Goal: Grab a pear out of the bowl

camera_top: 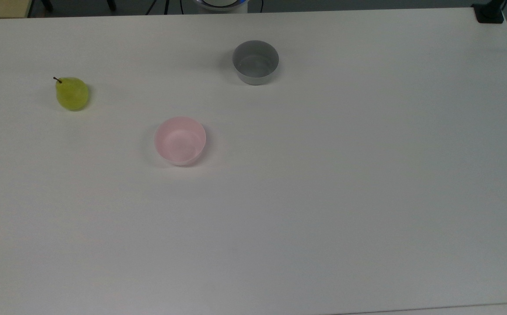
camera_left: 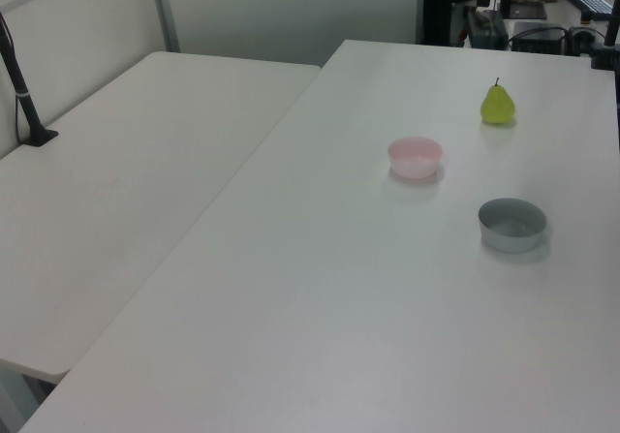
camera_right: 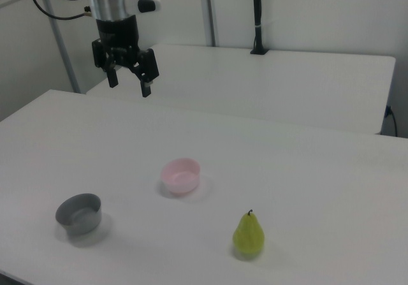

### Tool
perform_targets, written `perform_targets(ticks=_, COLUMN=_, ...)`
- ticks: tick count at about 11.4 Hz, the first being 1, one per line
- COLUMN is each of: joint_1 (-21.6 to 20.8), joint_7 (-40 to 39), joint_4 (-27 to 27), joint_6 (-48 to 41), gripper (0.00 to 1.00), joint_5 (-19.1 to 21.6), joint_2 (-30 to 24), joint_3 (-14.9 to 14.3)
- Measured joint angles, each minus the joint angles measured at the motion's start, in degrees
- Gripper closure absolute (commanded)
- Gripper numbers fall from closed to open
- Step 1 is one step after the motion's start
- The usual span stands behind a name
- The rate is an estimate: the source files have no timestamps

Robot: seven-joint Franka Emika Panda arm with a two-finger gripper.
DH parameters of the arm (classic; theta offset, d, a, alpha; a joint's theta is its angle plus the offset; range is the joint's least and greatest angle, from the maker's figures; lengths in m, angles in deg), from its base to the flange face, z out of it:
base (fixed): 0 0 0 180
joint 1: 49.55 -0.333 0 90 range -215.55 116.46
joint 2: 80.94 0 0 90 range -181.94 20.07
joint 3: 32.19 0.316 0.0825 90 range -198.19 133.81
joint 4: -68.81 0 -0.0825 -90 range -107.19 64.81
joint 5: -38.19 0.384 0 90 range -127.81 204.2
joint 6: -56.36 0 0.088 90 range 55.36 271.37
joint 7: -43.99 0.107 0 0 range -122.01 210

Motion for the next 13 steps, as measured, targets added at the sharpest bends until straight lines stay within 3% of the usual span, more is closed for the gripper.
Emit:
perform_targets(ticks=3, joint_1=-1.96, joint_7=-3.01, joint_4=-2.47, joint_6=4.16, gripper=0.00, joint_5=0.00, joint_2=-0.25, joint_3=-0.23)
perform_targets(ticks=7, joint_1=-6.61, joint_7=-8.57, joint_4=-5.31, joint_6=10.51, gripper=0.00, joint_5=-0.01, joint_2=-0.07, joint_3=-4.01)
perform_targets(ticks=13, joint_1=-6.80, joint_7=-8.57, joint_4=-5.79, joint_6=10.77, gripper=0.00, joint_5=-0.03, joint_2=0.06, joint_3=-4.21)
